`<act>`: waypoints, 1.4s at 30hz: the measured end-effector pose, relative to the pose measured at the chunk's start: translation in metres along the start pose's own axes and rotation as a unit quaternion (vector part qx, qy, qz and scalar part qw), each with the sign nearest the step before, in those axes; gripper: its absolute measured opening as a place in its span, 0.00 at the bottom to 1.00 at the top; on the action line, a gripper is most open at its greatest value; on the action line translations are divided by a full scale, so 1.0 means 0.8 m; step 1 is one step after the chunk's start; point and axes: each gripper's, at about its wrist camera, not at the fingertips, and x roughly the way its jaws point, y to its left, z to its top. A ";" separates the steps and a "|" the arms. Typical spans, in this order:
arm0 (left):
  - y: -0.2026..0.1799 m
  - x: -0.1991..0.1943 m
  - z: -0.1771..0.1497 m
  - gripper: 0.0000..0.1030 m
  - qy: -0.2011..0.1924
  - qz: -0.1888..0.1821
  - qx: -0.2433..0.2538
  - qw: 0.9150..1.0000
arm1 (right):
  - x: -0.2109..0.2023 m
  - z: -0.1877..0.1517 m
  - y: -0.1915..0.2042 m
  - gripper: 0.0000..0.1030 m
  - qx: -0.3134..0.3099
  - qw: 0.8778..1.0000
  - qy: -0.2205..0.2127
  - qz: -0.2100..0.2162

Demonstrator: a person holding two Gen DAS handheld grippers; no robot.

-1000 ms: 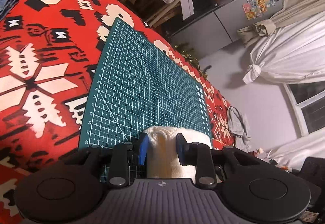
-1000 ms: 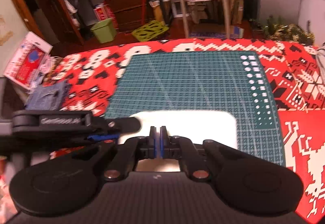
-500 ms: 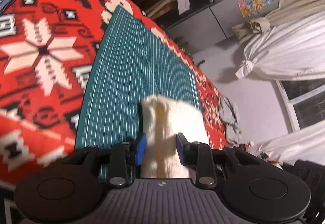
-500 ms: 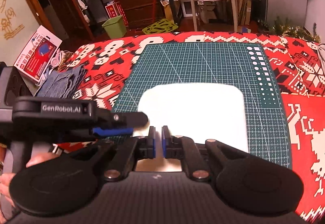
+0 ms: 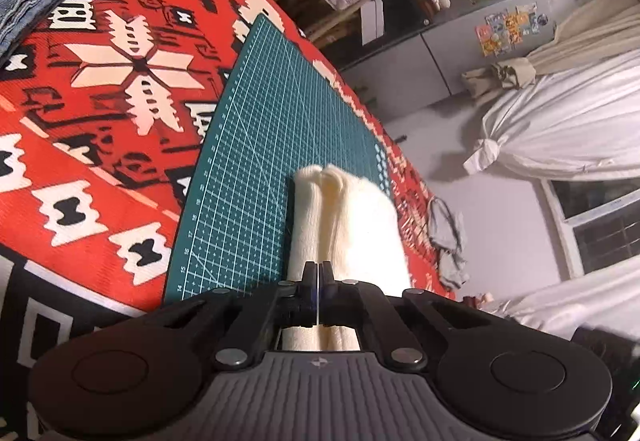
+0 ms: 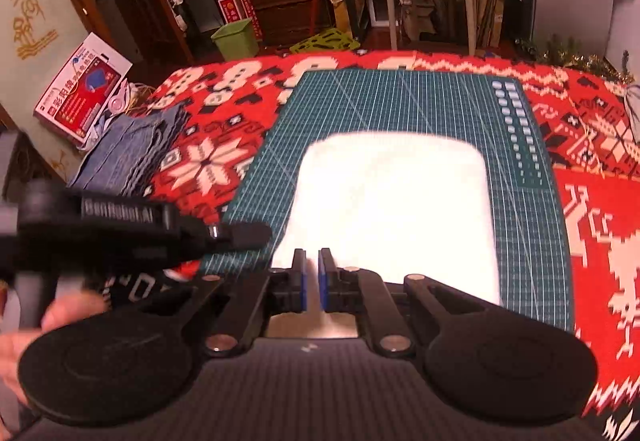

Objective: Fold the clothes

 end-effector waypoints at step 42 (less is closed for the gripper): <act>-0.001 -0.023 -0.055 0.05 0.034 -0.015 0.018 0.999 | -0.038 -0.051 0.017 0.09 0.001 0.999 0.026 0.019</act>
